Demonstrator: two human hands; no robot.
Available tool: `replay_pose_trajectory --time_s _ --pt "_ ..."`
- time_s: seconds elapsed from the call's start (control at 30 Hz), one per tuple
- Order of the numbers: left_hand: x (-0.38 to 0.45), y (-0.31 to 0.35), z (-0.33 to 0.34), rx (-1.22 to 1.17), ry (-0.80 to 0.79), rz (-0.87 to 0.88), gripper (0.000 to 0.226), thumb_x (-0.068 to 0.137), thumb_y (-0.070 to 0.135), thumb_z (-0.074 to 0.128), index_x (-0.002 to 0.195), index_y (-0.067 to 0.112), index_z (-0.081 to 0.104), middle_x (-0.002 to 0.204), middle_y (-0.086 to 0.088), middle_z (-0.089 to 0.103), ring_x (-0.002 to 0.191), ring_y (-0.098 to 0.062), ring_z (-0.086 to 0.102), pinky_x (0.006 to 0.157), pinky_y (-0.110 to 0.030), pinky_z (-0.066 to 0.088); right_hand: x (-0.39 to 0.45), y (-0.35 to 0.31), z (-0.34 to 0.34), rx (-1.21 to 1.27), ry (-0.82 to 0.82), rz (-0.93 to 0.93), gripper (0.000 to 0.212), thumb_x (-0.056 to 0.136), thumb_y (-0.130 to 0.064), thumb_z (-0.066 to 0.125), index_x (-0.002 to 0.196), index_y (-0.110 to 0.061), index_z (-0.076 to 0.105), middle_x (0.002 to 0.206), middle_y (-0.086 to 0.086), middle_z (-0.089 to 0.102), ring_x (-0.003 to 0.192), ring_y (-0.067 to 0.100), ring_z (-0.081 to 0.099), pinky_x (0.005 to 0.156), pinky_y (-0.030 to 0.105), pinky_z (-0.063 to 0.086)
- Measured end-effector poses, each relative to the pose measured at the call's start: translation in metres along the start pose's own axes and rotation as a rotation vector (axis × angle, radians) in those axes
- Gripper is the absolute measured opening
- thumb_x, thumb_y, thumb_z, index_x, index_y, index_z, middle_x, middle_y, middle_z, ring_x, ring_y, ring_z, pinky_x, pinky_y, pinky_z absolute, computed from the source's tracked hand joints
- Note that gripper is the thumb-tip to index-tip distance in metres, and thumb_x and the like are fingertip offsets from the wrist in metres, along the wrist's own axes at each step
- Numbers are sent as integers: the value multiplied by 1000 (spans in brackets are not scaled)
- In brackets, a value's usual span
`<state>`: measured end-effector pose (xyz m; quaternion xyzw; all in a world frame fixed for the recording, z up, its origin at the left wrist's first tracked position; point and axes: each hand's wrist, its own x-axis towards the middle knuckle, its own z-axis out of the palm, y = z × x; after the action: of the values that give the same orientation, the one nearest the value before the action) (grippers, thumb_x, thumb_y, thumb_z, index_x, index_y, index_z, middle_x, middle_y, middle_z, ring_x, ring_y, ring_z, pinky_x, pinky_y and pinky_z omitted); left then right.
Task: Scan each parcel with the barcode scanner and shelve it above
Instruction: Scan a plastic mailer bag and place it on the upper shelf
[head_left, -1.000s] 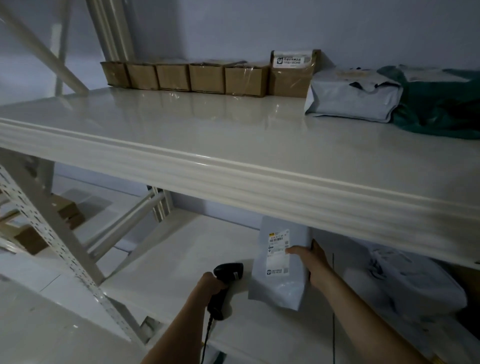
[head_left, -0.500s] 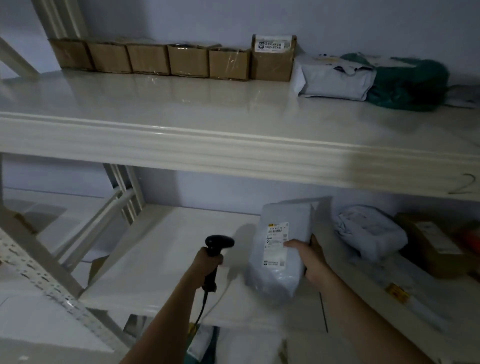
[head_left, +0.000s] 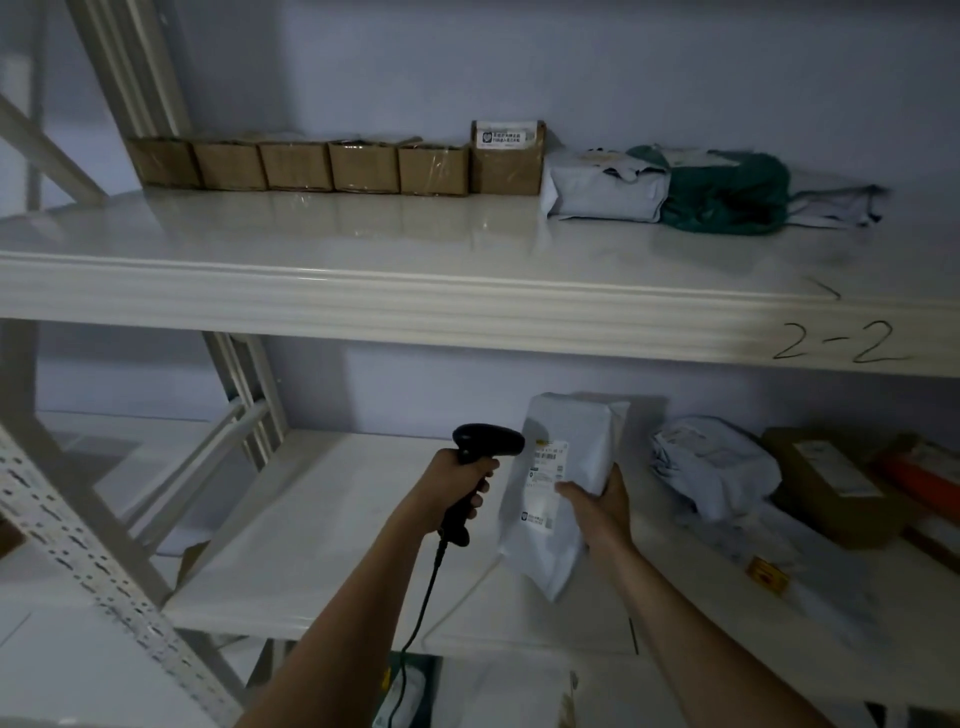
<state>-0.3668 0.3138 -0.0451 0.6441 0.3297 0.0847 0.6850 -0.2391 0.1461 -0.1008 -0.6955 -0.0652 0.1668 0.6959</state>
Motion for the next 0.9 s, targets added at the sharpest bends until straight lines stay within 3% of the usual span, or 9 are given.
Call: replay_pose_trajectory --time_s 0.2,0.67,0.9 --pt "-10 6 11 29 4 11 15 85 21 64 80 7 60 61 -4 54 45 -17 45 46 -27 41 -3 -6 -3 -4 -47 -33 47 73 -12 81 107 -34 57 103 -5 70 90 16 70 74 35 59" --pt "-9 5 15 53 -30 1 13 84 21 63 78 9 61 61 -4 54 46 -17 46 47 -26 41 -4 -12 1 16 -98 -52 42 76 -10 78 104 -33 57 103 1 69 92 21 69 76 38 59" --pt "-6 7 13 43 -16 1 13 84 19 63 80 7 61 62 -5 53 46 -17 45 47 -27 41 3 -12 1 25 -118 -31 44 74 -13 80 105 -35 58 102 -3 71 90 18 71 67 32 58"
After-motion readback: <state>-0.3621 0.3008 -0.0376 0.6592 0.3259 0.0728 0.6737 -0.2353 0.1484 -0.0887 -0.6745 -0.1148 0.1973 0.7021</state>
